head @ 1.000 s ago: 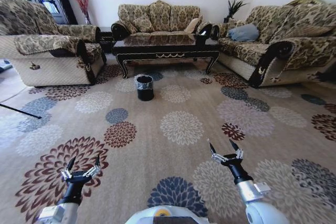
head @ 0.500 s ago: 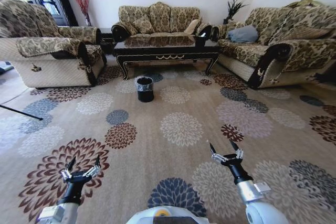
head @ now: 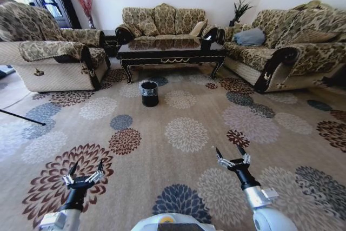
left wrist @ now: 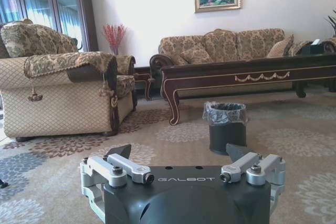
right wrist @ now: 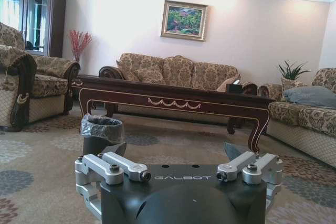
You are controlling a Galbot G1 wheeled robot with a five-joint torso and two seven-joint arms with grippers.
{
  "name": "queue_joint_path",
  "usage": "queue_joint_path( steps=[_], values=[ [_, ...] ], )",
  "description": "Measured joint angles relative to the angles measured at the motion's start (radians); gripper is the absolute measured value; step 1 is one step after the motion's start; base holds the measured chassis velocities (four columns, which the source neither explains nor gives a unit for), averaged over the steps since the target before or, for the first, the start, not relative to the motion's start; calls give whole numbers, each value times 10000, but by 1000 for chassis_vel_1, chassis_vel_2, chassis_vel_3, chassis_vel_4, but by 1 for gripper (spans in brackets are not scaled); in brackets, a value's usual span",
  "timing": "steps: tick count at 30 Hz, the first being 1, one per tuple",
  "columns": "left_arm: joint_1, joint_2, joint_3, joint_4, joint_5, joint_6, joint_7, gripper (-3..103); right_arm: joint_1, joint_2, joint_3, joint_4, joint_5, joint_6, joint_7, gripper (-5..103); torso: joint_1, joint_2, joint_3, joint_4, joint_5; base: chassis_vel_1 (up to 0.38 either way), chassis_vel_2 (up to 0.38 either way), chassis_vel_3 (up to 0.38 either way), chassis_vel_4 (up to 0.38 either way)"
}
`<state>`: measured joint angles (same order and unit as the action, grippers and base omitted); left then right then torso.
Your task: Move to the front of the table and pick up the trash from the floor, then place it into the trash bin.
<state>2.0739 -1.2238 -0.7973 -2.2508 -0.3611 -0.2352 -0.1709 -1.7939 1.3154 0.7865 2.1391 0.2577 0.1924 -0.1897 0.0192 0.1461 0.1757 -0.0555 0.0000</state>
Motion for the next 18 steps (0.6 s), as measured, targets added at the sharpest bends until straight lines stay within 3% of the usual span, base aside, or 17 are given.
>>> queue_joint_path(
  steps=[18],
  values=[
    [0,0,0,0,0,0,0,100,0,0,0,0,0,0,0,100,164,711,552,0,0,0,0,0,0]
  ],
)
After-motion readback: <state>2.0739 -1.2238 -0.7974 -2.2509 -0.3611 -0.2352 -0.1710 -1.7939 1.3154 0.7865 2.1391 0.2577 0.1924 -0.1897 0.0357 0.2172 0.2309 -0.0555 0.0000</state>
